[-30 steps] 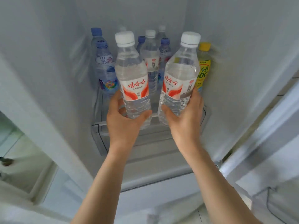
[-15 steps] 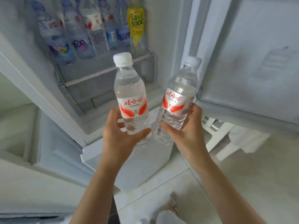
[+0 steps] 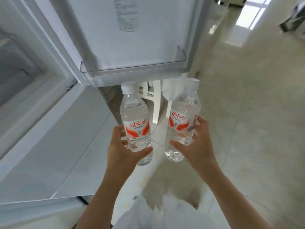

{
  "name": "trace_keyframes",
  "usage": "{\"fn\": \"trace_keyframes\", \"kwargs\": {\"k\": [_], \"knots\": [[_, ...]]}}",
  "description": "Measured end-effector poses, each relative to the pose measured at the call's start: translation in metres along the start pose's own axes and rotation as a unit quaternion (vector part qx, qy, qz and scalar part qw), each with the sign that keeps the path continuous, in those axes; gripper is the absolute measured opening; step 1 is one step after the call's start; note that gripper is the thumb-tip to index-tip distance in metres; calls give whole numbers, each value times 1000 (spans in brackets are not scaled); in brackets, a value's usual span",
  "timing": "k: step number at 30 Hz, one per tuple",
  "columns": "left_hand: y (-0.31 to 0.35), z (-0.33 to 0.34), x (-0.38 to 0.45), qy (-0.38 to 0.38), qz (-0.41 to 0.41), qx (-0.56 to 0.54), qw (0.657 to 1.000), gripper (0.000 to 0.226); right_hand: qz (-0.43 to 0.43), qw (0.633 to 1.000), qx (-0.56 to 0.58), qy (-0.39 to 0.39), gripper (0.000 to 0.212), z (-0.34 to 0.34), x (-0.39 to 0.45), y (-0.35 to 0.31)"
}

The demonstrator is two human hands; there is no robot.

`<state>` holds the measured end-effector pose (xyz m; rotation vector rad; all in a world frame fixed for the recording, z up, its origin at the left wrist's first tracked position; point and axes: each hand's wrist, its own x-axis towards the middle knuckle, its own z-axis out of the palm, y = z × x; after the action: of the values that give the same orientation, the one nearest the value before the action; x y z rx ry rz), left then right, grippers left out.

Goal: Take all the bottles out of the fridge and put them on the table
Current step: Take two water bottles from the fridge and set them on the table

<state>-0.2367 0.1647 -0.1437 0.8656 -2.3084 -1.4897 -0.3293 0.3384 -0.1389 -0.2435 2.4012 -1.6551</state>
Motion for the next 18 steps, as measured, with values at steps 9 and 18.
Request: {"fn": "trace_keyframes", "kwargs": {"k": [9,18], "knots": [[57,201,-28,-135,5,-13,991,83,88,993,-21,76,92,-187,2,83],[105,336,-25,-226,6,13,974,86,154,979,-30,130,90,-301,29,135]]}}
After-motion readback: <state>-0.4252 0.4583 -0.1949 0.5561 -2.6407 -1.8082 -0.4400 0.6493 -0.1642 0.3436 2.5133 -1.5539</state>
